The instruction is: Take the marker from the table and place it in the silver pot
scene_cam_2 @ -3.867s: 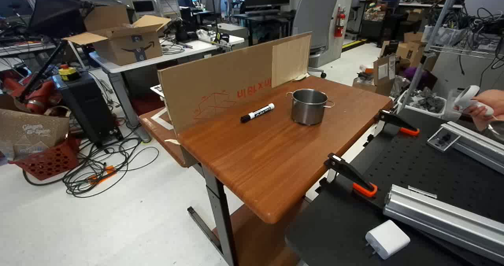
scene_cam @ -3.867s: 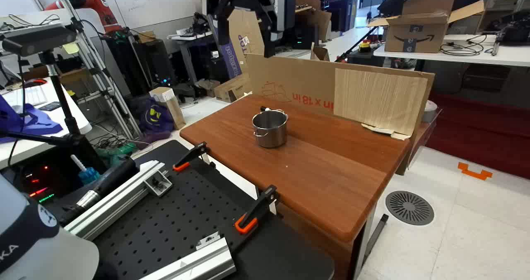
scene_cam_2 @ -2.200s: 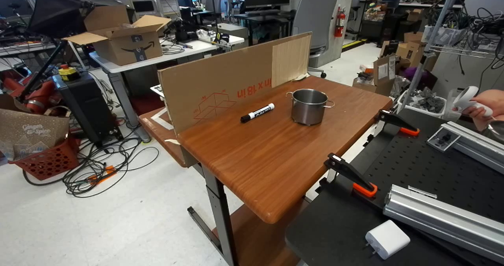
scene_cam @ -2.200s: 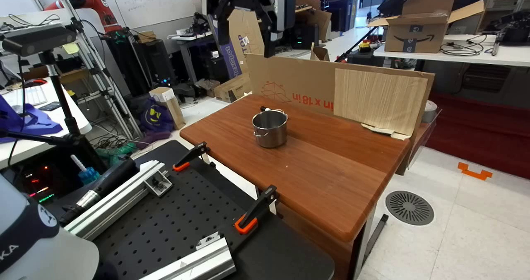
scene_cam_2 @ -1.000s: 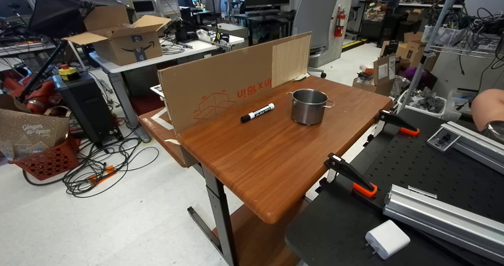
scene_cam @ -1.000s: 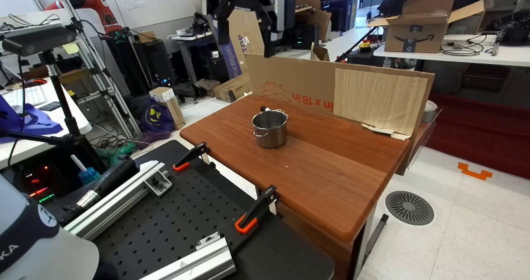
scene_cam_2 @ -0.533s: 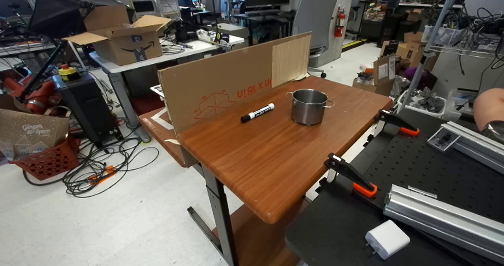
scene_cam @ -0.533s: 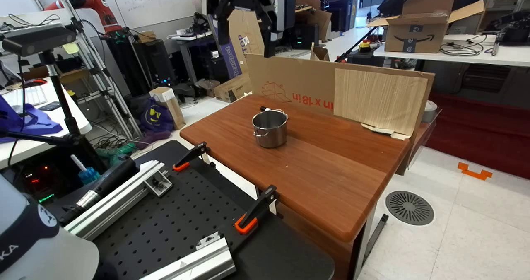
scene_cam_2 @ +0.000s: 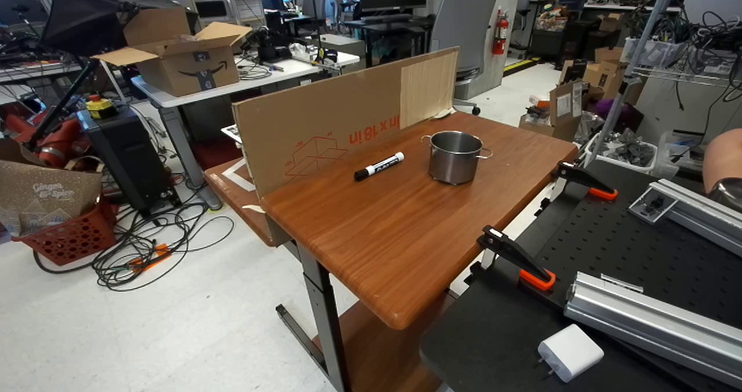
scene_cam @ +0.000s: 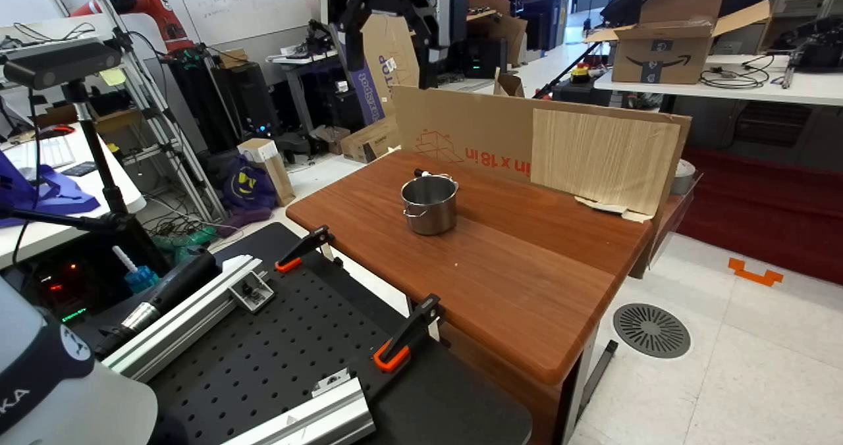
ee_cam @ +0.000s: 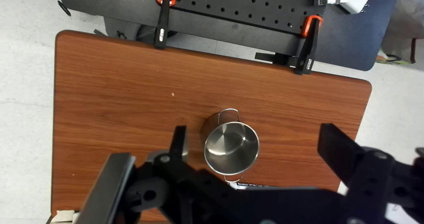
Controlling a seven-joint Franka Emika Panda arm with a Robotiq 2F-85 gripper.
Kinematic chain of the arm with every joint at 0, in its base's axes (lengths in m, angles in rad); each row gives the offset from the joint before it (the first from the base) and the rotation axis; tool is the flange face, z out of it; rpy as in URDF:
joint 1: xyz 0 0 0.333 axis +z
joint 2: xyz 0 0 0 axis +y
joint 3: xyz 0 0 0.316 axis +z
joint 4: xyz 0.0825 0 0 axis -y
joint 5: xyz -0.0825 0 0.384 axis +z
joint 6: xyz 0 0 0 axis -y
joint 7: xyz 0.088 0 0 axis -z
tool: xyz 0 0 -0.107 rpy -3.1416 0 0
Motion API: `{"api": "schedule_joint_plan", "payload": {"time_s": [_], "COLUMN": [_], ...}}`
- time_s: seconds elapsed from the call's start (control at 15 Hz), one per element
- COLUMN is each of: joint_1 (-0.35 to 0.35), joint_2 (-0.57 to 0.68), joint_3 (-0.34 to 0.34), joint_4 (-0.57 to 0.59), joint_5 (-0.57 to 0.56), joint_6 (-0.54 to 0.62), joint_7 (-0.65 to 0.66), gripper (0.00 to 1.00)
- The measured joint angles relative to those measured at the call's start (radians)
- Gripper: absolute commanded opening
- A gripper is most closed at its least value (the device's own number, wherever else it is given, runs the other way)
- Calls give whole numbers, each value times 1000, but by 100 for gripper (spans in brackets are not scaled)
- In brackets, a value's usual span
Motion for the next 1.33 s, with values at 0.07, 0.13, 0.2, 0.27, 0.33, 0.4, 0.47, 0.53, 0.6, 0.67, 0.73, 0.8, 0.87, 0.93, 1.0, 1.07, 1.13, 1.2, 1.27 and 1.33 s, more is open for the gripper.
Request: {"api": "schedule_joint_plan", "payload": {"time_s": [0.07,0.13,0.2,0.27,0.33,0.4,0.47,0.53,0.6,0.67,0.73,0.8,0.87,0.93,1.0,1.07,1.13,1.2,1.27,1.33], "joint_1": [1,2,5,8,13,18,22,25,26,26,26,26,27,27,29,30,33,35,39,43], "joint_2": [6,16,31,50,74,100,129,159,193,224,255,286,316,343,368,392,413,432,450,466], "joint_3": [20,43,72,101,129,154,178,196,211,221,229,234,239,243,246,248,249,250,251,253], "joint_4": [3,7,12,18,24,31,39,46,56,65,75,85,94,103,111,120,126,132,137,141], "joint_5": [-9,-25,-50,-81,-121,-160,-202,-242,-285,-324,-367,-409,-452,-490,-526,-557,-584,-607,-624,-634], "joint_6": [14,32,60,89,120,151,184,216,252,284,317,349,383,416,448,478,510,541,570,595], "joint_7": [8,21,39,58,78,98,114,125,128,129,129,130,129,129,129,129,127,124,116,102], "gripper": [100,100,100,100,100,100,100,100,100,100,100,100,100,100,100,100,100,100,100,100]}}
